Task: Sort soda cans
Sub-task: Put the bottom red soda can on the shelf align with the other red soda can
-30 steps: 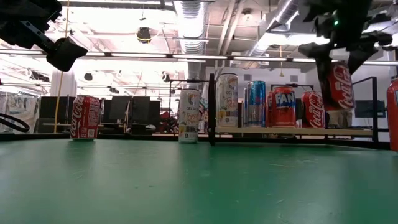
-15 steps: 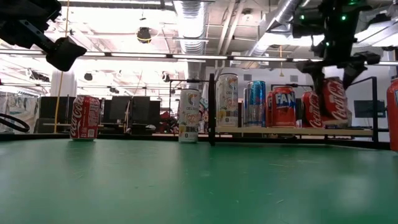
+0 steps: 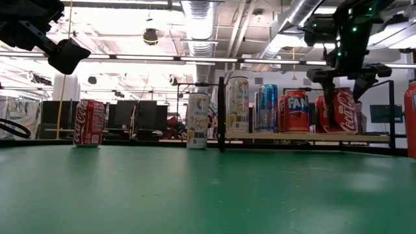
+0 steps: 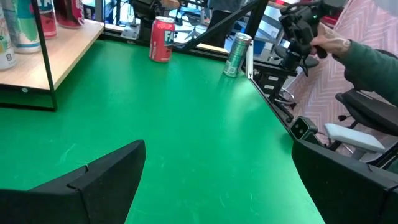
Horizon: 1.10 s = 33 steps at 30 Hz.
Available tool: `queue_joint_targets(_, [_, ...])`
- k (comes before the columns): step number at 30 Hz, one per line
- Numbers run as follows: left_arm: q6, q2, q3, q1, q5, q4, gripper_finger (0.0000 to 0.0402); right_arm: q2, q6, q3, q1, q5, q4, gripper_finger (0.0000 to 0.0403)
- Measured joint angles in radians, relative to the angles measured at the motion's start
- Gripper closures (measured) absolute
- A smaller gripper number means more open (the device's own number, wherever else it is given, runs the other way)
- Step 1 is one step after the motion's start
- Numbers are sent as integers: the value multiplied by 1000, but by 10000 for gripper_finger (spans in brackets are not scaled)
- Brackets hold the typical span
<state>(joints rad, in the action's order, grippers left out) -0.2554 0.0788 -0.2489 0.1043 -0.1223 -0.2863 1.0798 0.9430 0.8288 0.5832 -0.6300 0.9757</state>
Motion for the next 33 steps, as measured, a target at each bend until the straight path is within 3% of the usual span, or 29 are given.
queue_joint_targets(31, [0,0,0,0,2,0,11,69,-129,3,93,-5,-136,78])
queue_joint_targets(33, [0,0,0,0,2,0,11,69,-133,2,93,-3,-135,59])
